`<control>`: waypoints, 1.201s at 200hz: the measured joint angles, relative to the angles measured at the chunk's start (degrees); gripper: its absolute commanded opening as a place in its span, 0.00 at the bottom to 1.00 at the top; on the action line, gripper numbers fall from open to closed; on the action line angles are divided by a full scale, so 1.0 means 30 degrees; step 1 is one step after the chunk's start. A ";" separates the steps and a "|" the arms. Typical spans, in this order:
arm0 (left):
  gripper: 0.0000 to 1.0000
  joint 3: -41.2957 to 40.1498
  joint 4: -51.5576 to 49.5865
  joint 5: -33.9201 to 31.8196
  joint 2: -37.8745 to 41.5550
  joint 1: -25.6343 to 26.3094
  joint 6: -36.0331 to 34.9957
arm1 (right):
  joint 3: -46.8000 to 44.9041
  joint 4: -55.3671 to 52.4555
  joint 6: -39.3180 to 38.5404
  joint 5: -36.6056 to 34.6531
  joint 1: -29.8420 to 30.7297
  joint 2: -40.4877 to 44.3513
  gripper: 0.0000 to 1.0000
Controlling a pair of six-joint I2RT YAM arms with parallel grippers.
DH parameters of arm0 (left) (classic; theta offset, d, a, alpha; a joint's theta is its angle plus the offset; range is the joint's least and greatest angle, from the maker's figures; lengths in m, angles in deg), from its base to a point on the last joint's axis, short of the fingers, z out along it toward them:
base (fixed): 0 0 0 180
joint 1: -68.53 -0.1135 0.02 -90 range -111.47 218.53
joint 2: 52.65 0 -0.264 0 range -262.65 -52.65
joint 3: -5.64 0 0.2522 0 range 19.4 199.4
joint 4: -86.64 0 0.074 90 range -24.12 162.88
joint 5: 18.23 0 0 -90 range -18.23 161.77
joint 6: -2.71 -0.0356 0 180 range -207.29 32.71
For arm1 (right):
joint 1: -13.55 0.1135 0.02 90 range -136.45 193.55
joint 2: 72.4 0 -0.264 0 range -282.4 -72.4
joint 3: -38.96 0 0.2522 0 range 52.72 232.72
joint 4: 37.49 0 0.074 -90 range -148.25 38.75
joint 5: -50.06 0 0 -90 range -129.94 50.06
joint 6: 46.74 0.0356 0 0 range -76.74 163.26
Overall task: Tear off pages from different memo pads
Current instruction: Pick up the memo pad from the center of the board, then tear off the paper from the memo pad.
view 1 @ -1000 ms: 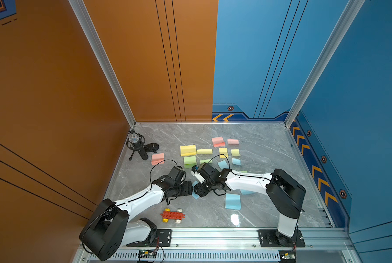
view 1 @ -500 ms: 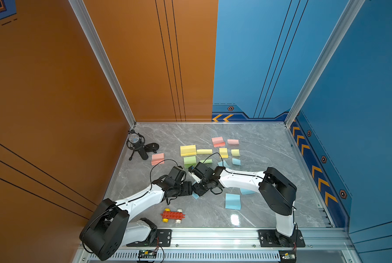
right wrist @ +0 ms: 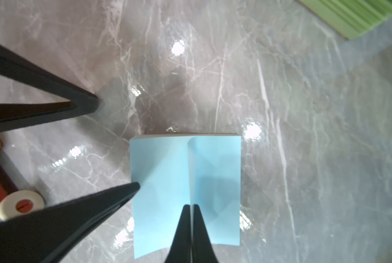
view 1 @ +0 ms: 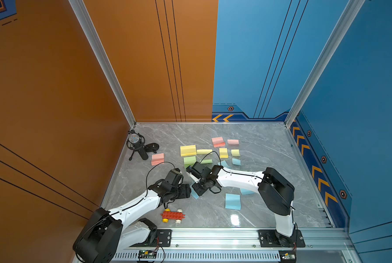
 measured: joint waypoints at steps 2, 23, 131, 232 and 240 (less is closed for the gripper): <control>0.76 -0.0058 -0.0044 -0.0007 0.0146 -0.0022 0.0007 | 0.0007 -0.0029 -0.0087 -0.0007 0.0000 0.0007 0.00; 0.76 -0.0503 -0.0197 -0.0233 0.1552 -0.0087 0.0189 | 0.0029 -0.0379 -0.1297 0.0022 -0.0007 0.0175 0.00; 0.83 -0.1523 -0.0328 -0.0707 0.9755 -0.0160 0.1253 | 0.0189 -0.1173 -0.7949 0.0189 -0.1763 0.3490 0.00; 0.85 -0.1348 0.3446 0.3592 0.9770 0.1202 0.1647 | -0.0109 -0.1246 -0.9311 0.5209 -0.2310 0.8531 0.00; 0.85 -0.1275 0.3679 0.3818 0.9639 0.1552 0.1501 | -0.0277 -0.1246 -0.9442 0.5501 -0.2310 0.8888 0.00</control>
